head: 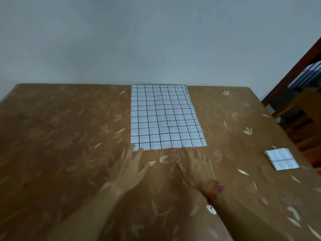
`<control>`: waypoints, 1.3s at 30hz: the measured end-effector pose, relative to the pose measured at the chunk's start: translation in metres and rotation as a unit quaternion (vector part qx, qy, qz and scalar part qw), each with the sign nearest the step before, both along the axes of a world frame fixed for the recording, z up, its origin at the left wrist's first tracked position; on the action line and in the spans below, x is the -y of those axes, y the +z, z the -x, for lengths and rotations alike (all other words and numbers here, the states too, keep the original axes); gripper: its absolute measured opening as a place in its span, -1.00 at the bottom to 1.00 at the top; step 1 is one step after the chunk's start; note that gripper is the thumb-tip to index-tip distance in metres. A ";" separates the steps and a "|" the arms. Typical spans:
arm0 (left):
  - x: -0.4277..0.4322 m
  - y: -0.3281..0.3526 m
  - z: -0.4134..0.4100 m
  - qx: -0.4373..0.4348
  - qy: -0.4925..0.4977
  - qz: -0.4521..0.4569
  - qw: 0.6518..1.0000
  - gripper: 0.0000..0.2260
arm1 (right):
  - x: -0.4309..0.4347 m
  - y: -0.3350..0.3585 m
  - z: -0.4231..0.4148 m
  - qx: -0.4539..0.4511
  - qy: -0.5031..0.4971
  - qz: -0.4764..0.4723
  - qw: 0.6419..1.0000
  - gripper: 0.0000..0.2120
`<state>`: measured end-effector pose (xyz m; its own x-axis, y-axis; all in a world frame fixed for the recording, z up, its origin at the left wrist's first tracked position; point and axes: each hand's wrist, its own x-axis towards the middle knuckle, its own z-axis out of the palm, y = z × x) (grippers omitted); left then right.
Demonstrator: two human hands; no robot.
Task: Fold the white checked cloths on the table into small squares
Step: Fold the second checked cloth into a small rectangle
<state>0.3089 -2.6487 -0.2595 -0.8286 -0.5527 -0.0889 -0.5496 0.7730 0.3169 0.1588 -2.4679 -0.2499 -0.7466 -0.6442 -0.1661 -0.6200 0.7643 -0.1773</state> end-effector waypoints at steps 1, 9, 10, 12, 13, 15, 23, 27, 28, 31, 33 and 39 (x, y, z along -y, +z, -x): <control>0.002 -0.007 0.009 0.000 0.002 -0.004 1.000 -0.45 | 0.003 -0.010 0.010 0.001 -0.002 -0.004 1.000 -0.55; 0.015 -0.054 0.051 0.050 0.006 -0.014 0.999 -0.44 | 0.018 -0.061 0.049 0.007 -0.016 -0.035 0.999 -0.44; 0.015 -0.058 0.053 0.061 0.005 -0.018 0.998 -0.43 | 0.020 -0.066 0.052 0.005 -0.013 -0.034 0.999 -0.43; 0.015 -0.067 0.053 0.084 0.002 -0.019 0.996 -0.40 | 0.023 -0.073 0.058 0.000 -0.004 -0.035 0.999 -0.40; 0.016 -0.071 0.052 0.091 0.001 -0.015 0.996 -0.38 | 0.023 -0.076 0.061 0.001 -0.001 -0.036 0.999 -0.39; 0.017 -0.076 0.051 0.091 -0.005 0.004 0.996 -0.38 | 0.024 -0.080 0.064 0.008 0.005 -0.044 0.999 -0.37; 0.017 -0.070 0.052 0.015 -0.019 0.089 0.996 -0.53 | 0.017 -0.089 0.058 -0.086 0.041 -0.034 0.995 -0.41; 0.027 -0.064 0.049 -0.083 -0.032 0.123 0.988 -0.72 | 0.014 -0.088 0.056 -0.097 0.036 -0.024 0.994 -0.43; 0.029 -0.061 0.048 -0.103 -0.033 0.126 0.986 -0.72 | 0.015 -0.086 0.055 -0.093 0.036 -0.028 0.995 -0.41; 0.033 -0.049 0.045 -0.140 -0.030 0.130 0.981 -0.75 | 0.019 -0.078 0.051 -0.076 0.047 -0.018 0.996 -0.35; 0.034 -0.040 0.041 -0.151 -0.028 0.125 0.980 -0.81 | 0.023 -0.071 0.049 -0.080 0.054 -0.006 0.995 -0.35; 0.040 -0.025 0.018 -0.174 -0.032 0.113 0.978 -0.73 | 0.020 -0.069 0.057 -0.126 0.029 -0.036 0.991 -0.59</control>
<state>0.2910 -2.6887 -0.2843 -0.8210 -0.4714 0.3221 -0.3867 0.8742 0.2937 0.1014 -2.4880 -0.3191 -0.7317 -0.6811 -0.0258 -0.6815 0.7305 0.0430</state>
